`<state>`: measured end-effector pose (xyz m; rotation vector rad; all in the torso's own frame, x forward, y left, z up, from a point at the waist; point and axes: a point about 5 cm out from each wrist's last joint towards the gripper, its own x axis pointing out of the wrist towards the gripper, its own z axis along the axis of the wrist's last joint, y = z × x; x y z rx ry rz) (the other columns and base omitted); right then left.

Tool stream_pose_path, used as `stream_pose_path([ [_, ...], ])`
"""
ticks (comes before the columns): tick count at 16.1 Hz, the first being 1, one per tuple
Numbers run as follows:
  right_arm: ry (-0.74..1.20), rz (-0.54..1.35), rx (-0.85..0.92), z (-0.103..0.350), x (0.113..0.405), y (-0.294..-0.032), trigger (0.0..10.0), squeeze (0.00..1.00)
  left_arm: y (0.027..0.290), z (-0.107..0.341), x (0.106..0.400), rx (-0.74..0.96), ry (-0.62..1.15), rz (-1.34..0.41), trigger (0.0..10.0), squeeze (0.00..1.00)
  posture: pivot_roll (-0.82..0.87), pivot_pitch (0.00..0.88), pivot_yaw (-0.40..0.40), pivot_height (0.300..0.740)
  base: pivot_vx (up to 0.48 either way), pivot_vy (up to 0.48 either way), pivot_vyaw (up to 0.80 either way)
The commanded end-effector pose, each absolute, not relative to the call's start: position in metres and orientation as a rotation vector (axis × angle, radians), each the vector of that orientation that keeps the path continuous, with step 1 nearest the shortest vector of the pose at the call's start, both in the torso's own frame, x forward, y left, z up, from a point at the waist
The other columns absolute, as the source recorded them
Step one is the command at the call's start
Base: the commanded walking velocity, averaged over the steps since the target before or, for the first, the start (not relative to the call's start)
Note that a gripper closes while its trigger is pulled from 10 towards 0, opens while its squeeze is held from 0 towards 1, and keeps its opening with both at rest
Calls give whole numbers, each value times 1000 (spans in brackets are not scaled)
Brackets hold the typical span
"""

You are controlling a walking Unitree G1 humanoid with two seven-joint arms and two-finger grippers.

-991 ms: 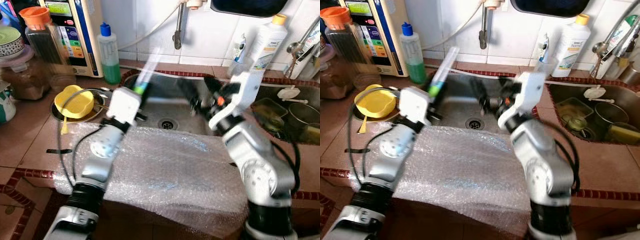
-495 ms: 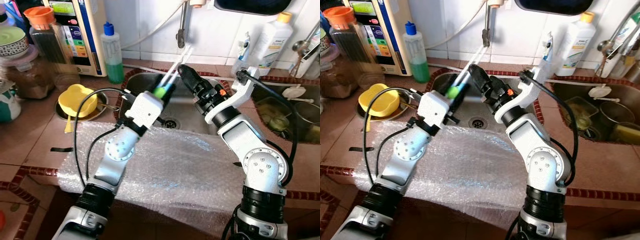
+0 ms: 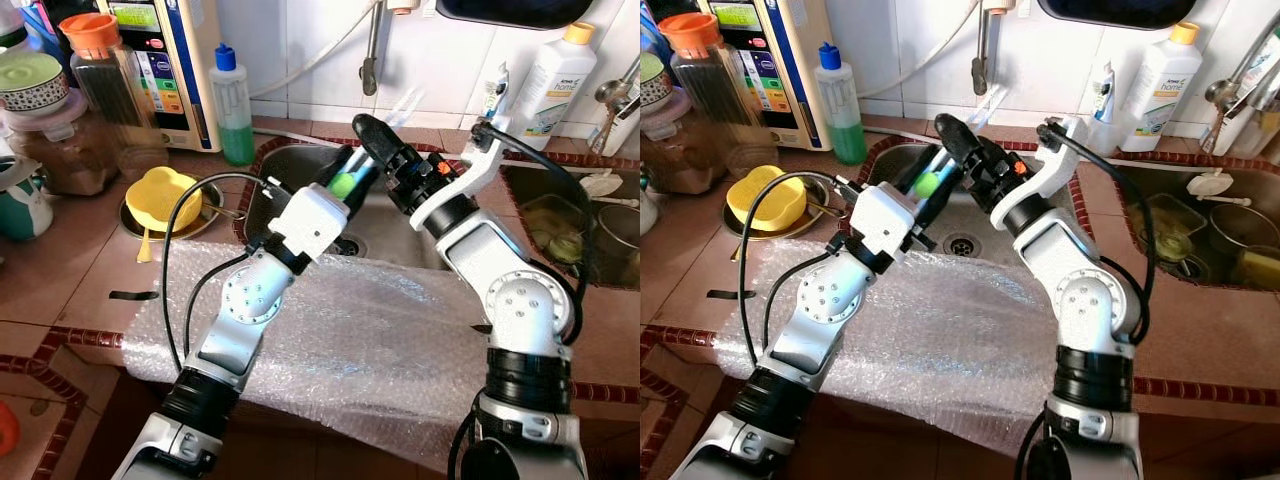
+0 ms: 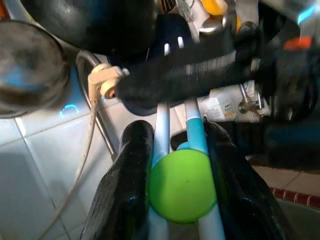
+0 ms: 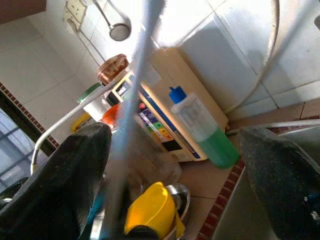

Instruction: Kitchen organization

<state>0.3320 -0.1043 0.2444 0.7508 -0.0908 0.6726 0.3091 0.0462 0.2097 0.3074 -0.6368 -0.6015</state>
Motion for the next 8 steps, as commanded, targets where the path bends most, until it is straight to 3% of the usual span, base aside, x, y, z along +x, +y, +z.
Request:
stream_pose_path([
  [1,-107,668,744,247,334,-107,10000,0,44,211,306,316,-642,-622,7294,0,18,45,27,740,0,0,0],
  [2,-115,669,749,246,336,-108,0,0,45,210,306,319,-638,-623,7216,0,24,44,27,740,0,0,0],
  [8,-159,660,763,247,343,-115,0,0,47,207,305,325,-621,-635,6902,0,32,42,26,740,0,0,0],
])
